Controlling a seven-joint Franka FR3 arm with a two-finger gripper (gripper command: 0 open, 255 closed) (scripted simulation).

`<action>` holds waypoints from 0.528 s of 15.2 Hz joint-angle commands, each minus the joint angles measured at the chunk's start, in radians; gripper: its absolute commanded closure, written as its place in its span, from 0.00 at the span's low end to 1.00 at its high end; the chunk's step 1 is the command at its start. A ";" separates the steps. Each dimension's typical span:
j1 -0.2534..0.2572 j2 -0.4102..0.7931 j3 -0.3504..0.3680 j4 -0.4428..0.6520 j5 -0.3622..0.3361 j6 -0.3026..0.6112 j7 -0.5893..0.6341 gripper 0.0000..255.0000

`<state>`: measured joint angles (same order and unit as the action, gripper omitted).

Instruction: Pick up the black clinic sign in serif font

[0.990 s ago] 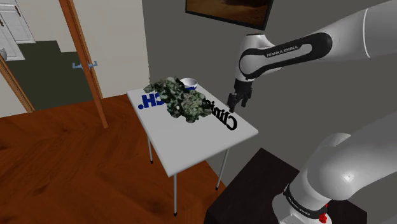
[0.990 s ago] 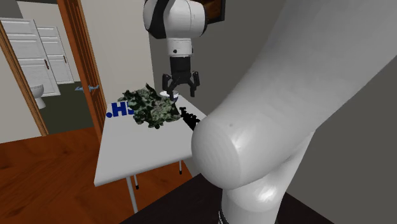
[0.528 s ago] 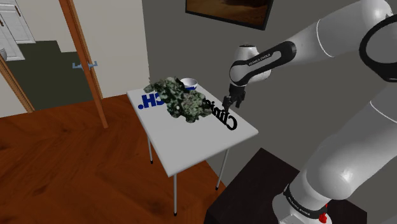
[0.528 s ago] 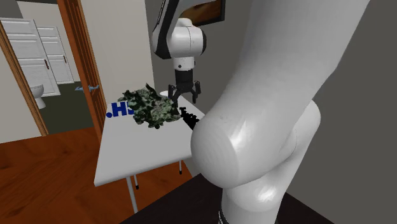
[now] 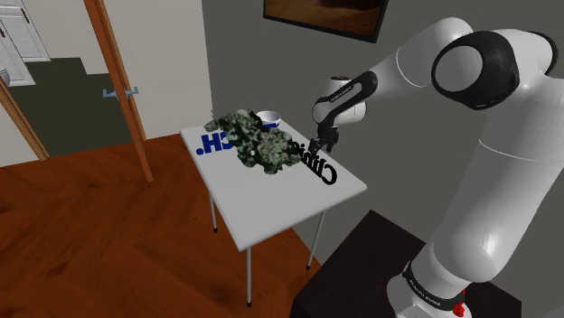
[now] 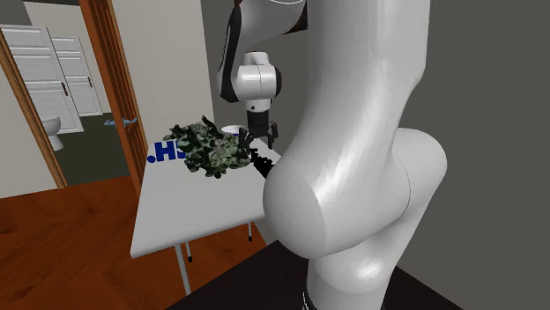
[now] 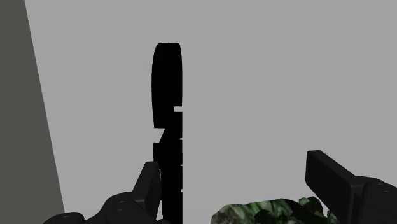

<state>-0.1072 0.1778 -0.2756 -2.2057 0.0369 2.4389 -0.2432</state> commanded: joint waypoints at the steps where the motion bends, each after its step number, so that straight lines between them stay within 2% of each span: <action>1: -0.018 0.078 0.001 0.058 0.032 0.031 -0.031 0.00; 8: -0.098 0.335 0.032 0.299 0.118 0.086 -0.102 0.00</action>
<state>-0.1942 0.4826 -0.2473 -1.9460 0.1469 2.5273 -0.3380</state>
